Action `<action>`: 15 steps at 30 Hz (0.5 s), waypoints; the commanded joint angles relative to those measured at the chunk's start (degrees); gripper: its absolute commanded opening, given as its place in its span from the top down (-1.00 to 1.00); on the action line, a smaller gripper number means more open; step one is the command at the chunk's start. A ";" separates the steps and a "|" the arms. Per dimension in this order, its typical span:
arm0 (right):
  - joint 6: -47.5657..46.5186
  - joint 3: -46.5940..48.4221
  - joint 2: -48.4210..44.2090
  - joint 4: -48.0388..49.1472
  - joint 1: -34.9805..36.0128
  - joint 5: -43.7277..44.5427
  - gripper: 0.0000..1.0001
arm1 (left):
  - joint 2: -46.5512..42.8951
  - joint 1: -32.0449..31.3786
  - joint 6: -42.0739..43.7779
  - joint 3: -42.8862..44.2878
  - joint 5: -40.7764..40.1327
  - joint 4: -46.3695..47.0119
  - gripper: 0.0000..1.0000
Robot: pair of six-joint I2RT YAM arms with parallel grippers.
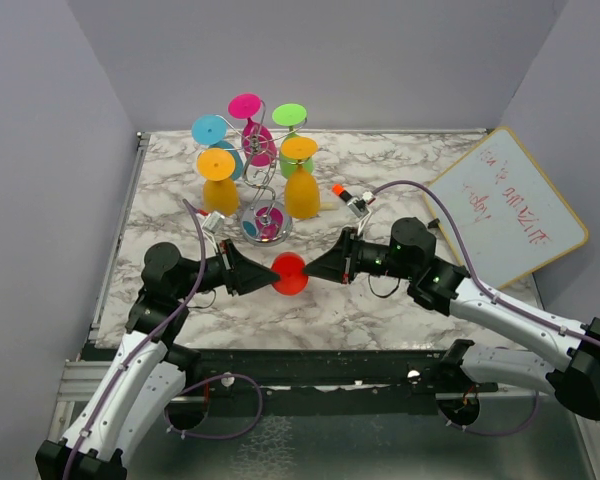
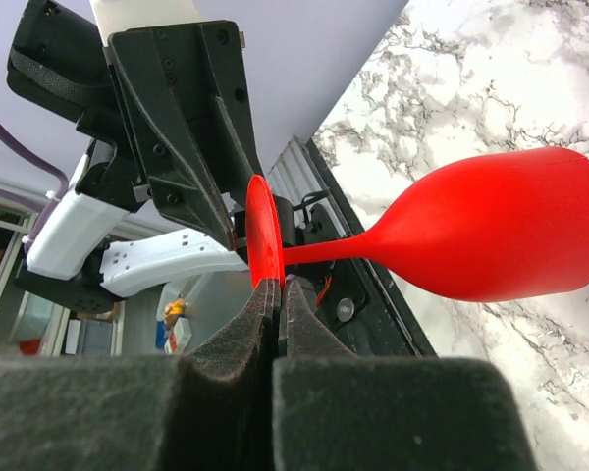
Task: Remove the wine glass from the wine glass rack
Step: Place the wine glass at the center of the board.
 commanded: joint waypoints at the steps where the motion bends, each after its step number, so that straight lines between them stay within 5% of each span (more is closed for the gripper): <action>1: -1.08 1.19 -0.17 1.69 0.18 -0.36 0.99 | 0.62 -0.58 2.55 1.02 -1.06 -0.64 0.52; 10: -0.91 -0.77 -1.68 2.15 0.15 -0.15 0.99 | 1.02 -2.79 3.03 0.87 -1.14 -0.64 0.56; 15: -1.53 -1.05 -2.35 0.97 0.19 -0.46 0.99 | 1.90 -4.24 3.67 1.07 -2.41 -0.62 0.78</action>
